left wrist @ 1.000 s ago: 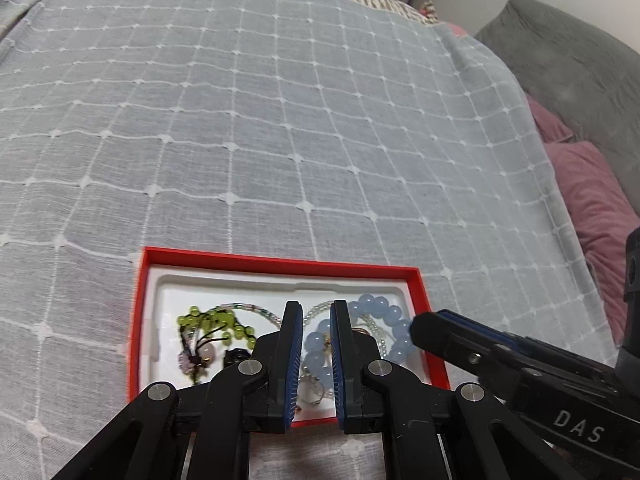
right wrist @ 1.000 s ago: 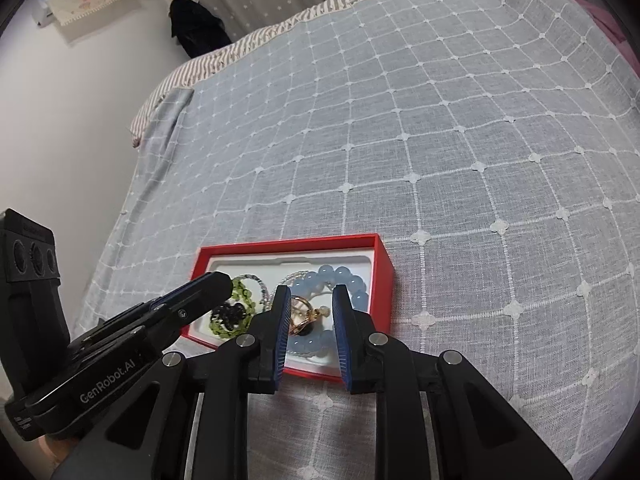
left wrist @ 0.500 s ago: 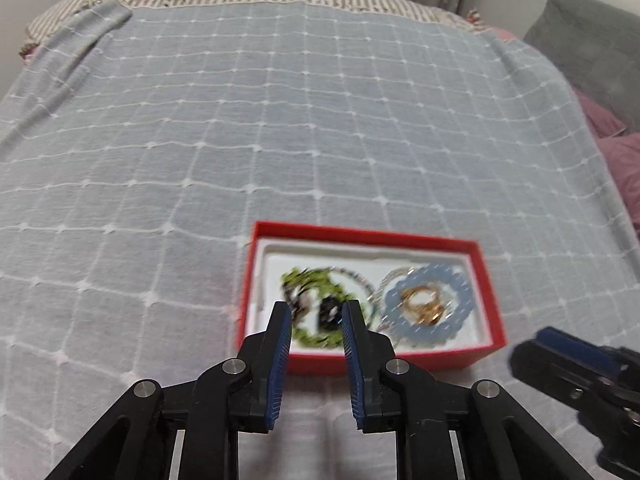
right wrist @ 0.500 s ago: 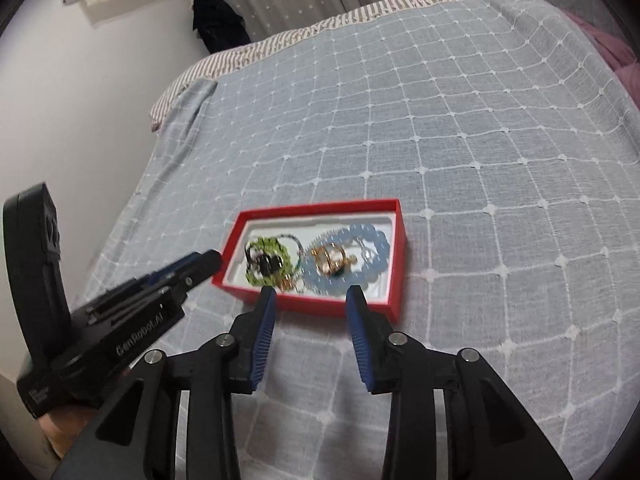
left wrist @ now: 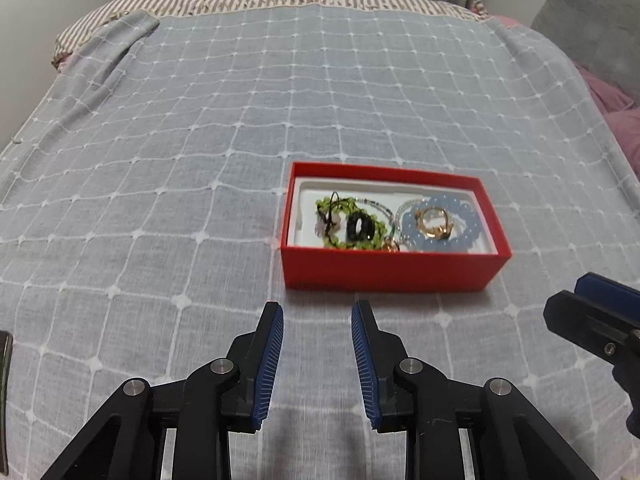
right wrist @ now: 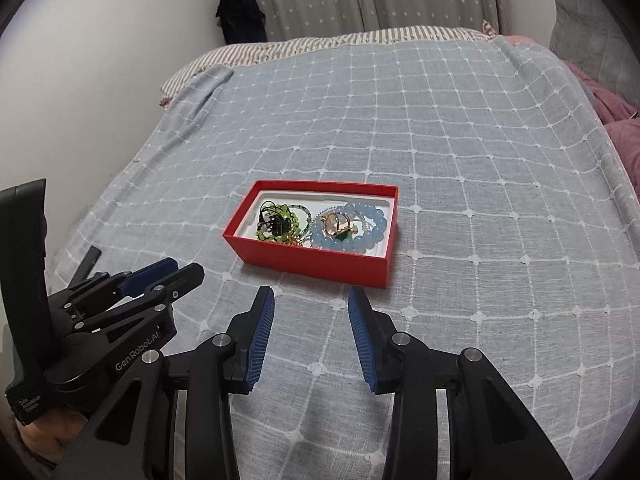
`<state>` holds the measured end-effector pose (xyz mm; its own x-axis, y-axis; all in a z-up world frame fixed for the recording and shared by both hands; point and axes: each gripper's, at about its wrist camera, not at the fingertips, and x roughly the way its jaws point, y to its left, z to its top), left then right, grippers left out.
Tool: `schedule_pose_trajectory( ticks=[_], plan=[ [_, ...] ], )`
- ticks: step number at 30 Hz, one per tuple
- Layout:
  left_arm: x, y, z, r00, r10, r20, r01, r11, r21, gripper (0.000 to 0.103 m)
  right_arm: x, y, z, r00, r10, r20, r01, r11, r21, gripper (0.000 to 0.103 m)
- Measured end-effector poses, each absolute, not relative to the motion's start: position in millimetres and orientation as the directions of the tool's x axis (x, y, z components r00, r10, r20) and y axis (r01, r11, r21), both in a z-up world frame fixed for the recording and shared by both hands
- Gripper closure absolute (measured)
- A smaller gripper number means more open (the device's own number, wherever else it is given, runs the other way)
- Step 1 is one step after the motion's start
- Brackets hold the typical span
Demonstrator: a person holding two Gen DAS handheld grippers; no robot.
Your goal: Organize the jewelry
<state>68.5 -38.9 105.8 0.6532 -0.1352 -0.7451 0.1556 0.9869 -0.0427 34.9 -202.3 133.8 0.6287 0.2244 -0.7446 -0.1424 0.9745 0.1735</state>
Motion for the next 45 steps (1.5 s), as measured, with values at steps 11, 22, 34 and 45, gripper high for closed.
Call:
schedule_pose_trajectory(
  ticks=[11, 22, 34, 45],
  plan=[
    [44.4, -39.7, 108.7, 0.695, -0.098, -0.713, 0.155, 0.988, 0.015, 0.061, 14.4, -196.1, 129.9, 0.661, 0.173, -0.730, -0.129, 0.985, 0.117, 0.052],
    [42.0, -37.2, 108.9, 0.709, -0.082, -0.700, 0.140, 0.990, 0.025, 0.032, 16.0, -190.6, 123.0, 0.660, 0.148, -0.736, -0.128, 0.988, 0.084, 0.031],
    [45.8, -34.0, 106.4, 0.707, -0.068, -0.704, 0.121, 0.992, 0.026, 0.015, 25.0, -201.1, 116.4, 0.639, 0.132, -0.758, -0.083, 0.991, 0.102, 0.001],
    [45.8, -31.4, 107.8, 0.714, -0.080, -0.696, 0.119, 0.993, 0.008, 0.012, 23.5, -200.0, 119.4, 0.657, 0.162, -0.736, -0.100, 0.987, 0.128, 0.000]
  ],
)
